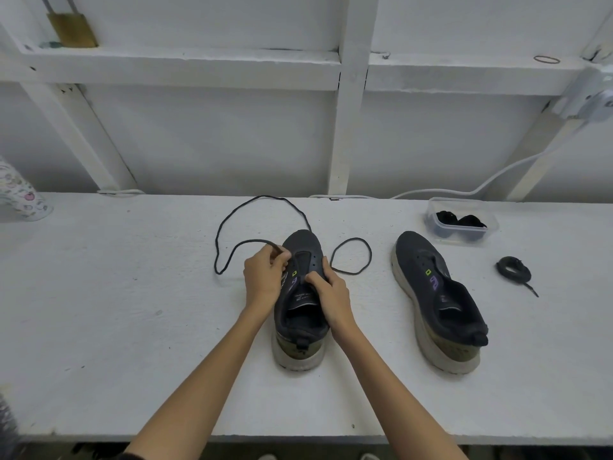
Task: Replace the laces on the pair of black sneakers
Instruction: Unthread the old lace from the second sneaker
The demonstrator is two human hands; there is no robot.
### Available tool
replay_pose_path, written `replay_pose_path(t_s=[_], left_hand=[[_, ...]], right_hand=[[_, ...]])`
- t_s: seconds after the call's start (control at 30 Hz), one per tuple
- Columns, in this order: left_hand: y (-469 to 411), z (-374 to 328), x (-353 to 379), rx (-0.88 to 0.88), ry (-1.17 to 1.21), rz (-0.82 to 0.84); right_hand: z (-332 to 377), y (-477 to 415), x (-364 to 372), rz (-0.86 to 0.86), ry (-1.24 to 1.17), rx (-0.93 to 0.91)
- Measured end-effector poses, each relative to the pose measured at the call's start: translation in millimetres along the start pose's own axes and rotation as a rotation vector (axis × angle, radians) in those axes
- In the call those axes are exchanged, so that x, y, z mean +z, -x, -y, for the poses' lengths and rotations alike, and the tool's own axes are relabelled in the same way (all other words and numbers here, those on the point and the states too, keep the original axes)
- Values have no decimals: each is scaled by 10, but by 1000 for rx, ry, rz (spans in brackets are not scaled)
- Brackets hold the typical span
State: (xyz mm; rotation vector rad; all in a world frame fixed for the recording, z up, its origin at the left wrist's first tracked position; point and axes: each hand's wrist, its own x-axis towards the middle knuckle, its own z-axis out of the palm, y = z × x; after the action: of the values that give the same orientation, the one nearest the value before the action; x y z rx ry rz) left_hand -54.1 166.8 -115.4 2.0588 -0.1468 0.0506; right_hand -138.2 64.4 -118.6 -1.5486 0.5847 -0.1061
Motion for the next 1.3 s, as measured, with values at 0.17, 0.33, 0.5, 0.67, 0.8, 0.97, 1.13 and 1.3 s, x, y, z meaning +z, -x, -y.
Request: replay_pose_path(t_s=[0.17, 0.33, 0.5, 0.67, 0.8, 0.97, 1.13, 1.3], left_hand=[[41, -15, -39, -121, 234, -32], [17, -212, -208, -243, 600, 187], [83, -435, -294, -252, 685, 404], [120, -552, -296, -272, 763, 471], [55, -737, -360, -417, 999, 498], [47, -1028, -597, -468, 1109, 638], [233, -1122, -661, -465, 874, 838], [305, -1034, -635, -524, 817, 890]], right_hand=[[-4, -8, -7, 13, 37, 0], [214, 102, -91, -123, 59, -274], [430, 101, -117, -169, 69, -462], [540, 148, -196, -139, 64, -462], [585, 331, -301, 122, 64, -444], [541, 327, -435, 352, 306, -351], [766, 47, -466, 116, 412, -448], [1107, -52, -470, -105, 382, -626]])
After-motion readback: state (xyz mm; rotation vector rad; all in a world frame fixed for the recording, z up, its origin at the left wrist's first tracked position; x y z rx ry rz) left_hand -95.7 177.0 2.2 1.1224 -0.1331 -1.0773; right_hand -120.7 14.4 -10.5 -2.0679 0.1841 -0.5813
